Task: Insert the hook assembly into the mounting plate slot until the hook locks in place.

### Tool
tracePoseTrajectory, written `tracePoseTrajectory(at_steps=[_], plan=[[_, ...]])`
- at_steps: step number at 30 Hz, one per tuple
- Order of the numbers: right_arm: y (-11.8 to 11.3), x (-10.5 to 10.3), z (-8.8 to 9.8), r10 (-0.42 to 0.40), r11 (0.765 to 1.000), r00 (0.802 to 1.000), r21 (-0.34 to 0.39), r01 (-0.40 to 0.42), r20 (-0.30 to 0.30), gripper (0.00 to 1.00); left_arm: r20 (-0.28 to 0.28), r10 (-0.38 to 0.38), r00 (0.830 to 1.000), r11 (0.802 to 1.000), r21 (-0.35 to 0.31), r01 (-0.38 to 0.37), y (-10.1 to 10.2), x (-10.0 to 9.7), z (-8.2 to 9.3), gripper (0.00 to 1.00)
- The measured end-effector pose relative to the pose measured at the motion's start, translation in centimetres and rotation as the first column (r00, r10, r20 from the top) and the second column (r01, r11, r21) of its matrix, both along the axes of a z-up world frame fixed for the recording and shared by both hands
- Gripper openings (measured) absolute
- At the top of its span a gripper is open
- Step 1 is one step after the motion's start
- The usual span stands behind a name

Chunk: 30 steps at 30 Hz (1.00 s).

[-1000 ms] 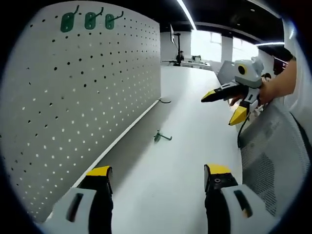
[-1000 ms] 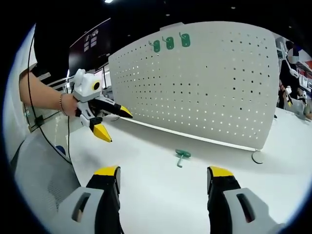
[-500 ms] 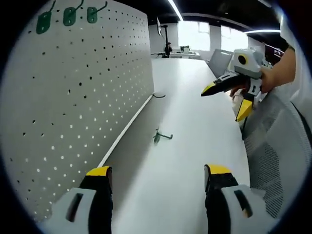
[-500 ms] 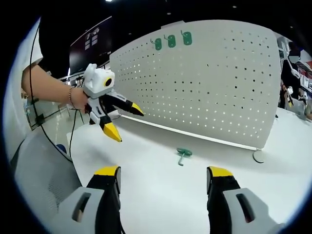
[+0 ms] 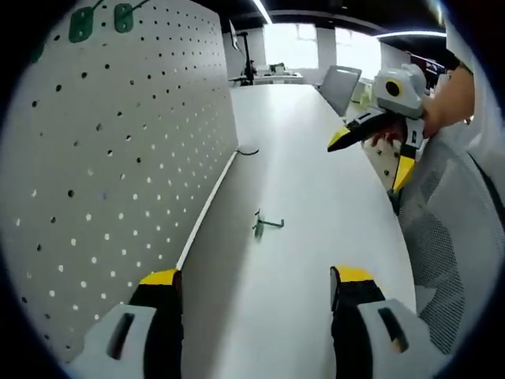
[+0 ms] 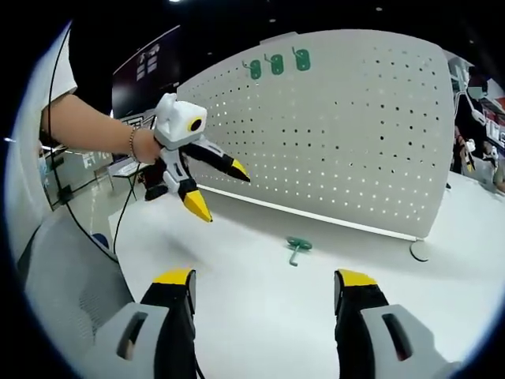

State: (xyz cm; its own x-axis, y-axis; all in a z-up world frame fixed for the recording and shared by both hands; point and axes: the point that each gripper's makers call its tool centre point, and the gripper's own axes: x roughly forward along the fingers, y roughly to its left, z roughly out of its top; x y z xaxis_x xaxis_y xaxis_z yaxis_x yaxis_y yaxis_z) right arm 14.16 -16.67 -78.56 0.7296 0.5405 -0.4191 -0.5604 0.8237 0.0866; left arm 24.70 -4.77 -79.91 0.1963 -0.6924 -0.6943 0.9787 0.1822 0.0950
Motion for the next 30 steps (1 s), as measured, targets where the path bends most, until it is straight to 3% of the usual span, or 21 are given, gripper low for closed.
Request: tracePoseTrajectory(at_steps=[16, 30], plan=[[-0.2, -0.1, -0.5, -0.006, 1.0, 1.0, -0.017, 0.005, -0.016, 0.7, 0.011, -0.164, 0.986, 0.982, 0.094, 0.162, -2.6, -0.3, -1.8, 0.78], [-0.7, 0.1, -0.6, -0.029, 0.999, 0.999, -0.02, 0.028, -0.024, 0.7, -0.012, -0.233, 0.973, 0.954, 0.189, 0.231, -4.1, 0.3, -3.3, 0.78]])
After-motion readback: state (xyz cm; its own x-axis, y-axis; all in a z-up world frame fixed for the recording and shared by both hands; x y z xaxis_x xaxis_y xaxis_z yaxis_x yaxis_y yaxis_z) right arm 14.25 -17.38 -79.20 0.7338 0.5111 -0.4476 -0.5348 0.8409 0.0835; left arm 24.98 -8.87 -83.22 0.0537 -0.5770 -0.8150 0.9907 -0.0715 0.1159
